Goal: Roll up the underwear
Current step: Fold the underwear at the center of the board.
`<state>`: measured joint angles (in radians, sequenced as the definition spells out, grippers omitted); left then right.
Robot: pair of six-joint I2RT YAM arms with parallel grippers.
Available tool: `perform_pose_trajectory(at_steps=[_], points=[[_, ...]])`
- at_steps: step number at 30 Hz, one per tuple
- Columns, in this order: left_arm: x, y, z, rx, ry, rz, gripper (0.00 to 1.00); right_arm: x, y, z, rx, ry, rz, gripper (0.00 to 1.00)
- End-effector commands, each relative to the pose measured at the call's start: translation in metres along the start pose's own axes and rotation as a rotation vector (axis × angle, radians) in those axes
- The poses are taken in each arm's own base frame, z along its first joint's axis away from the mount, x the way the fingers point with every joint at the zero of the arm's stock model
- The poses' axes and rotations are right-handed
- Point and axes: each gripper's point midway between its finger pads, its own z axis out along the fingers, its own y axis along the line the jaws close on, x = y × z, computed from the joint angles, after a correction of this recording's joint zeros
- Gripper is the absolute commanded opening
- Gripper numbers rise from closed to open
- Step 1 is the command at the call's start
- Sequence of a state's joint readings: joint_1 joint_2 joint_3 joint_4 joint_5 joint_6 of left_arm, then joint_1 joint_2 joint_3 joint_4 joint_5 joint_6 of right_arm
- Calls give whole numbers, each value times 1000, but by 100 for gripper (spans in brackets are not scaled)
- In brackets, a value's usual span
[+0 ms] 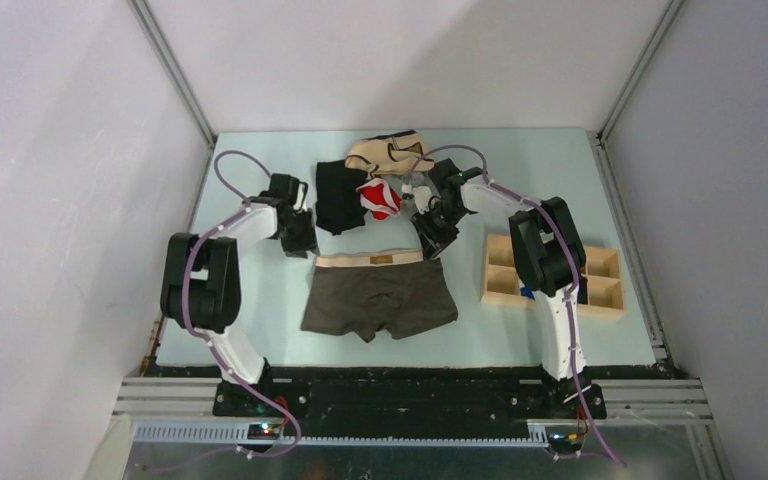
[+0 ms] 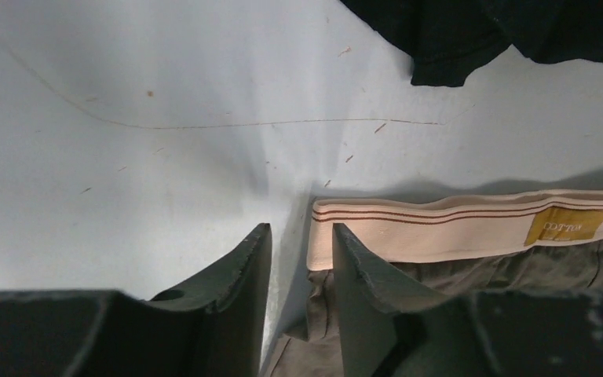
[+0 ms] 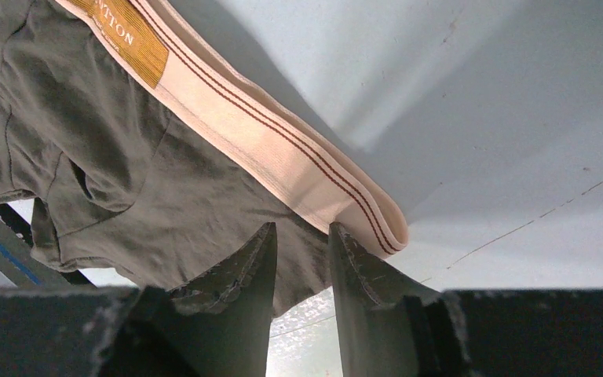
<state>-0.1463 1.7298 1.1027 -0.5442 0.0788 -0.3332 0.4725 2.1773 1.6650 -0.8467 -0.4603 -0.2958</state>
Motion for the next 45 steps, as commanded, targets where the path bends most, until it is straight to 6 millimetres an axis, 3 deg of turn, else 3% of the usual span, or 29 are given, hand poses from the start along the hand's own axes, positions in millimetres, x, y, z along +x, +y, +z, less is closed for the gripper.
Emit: perform_pose_trajectory(at_steps=[1, 6, 10, 13, 18, 20, 21, 22, 23, 24, 25, 26, 29, 30, 31, 33, 36, 39, 45], points=[[8, -15, 11, 101, 50, 17, 38, -6, -10, 4, 58, -8, -39, 36], [11, -12, 25, 92, 73, 29, 28, -4, -8, 5, 53, -1, -38, 37], [15, -15, 32, 112, 103, 35, 13, -3, -8, 6, 57, 4, -42, 37], [7, -14, 32, 101, 79, 42, 0, -3, -8, 5, 61, 2, -48, 37], [-23, -5, 18, 26, -38, 73, 0, -16, -5, -8, 52, -43, -65, 38], [-32, -6, 14, 23, -75, 81, 0, -35, 5, -30, 10, -154, -96, 43], [-33, -8, 14, 33, -80, 82, 0, -50, 16, -57, 10, -248, -142, 45], [-35, -9, 14, 44, -88, 79, 0, -57, 20, -61, -8, -321, -198, 49], [-33, -13, 15, 65, -84, 79, 0, -67, 33, -81, 0, -413, -294, 51], [-35, -18, 16, 92, -96, 76, 0, -75, 51, -101, 9, -480, -376, 54], [-35, -22, 19, 120, -115, 67, 0, -79, 88, -105, -22, -540, -589, 58], [-40, -25, 19, 136, -144, 67, 0, -81, 101, -109, -36, -559, -638, 59], [-47, -27, 20, 150, -188, 56, 0, -83, 156, -94, -152, -584, -833, 59], [-47, -27, 20, 148, -187, 51, 0, -84, 164, -85, -171, -579, -869, 58], [-48, -28, 20, 145, -183, 40, 0, -84, 185, -75, -207, -581, -920, 58], [-50, -27, 18, 139, -178, 29, 0, -84, 207, -45, -261, -556, -976, 56], [-54, -26, 15, 128, -186, 12, 0, -93, 248, -17, -310, -557, -1040, 54], [-52, -23, 15, 121, -171, -8, 0, -100, 263, 18, -303, -536, -1038, 51], [-39, -8, 16, 110, -132, -102, 0, -122, 285, 56, -200, -602, -1147, 50]])
